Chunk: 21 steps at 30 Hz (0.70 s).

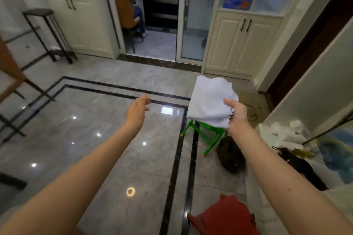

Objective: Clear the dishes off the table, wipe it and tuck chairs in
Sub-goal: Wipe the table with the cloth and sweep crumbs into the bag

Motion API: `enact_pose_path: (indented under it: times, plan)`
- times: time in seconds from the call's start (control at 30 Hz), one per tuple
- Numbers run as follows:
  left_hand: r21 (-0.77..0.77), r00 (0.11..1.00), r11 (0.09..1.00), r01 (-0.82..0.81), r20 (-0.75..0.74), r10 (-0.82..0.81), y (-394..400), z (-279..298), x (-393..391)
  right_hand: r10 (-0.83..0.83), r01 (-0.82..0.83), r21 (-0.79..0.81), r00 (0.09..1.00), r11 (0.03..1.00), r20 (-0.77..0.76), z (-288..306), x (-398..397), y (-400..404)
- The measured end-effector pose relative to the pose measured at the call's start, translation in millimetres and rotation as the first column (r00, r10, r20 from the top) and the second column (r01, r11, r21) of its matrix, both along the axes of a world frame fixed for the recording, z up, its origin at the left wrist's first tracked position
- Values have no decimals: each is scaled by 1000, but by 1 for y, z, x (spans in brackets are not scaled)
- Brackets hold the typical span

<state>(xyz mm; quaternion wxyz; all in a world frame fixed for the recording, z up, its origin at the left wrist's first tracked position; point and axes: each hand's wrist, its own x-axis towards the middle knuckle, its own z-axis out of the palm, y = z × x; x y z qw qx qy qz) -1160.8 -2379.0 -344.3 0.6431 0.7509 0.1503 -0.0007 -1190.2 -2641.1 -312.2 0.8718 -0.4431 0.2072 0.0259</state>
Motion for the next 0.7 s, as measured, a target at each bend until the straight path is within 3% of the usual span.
enact_pose_path:
  times: [0.17,0.5,0.7]
  plan:
    - [-69,984,981,-180,-14,179,72,-8,1,180,-181,-30,983,983,-32,-3,36,73]
    - [-115,927,920,-374,-58,370,214,-26,3,460,-459,-123,887,880,-23,-9,106,233]
    - [-121,831,822,-556,-89,549,295,-34,-19,616,-623,-101,782,776,-95,-23,123,332]
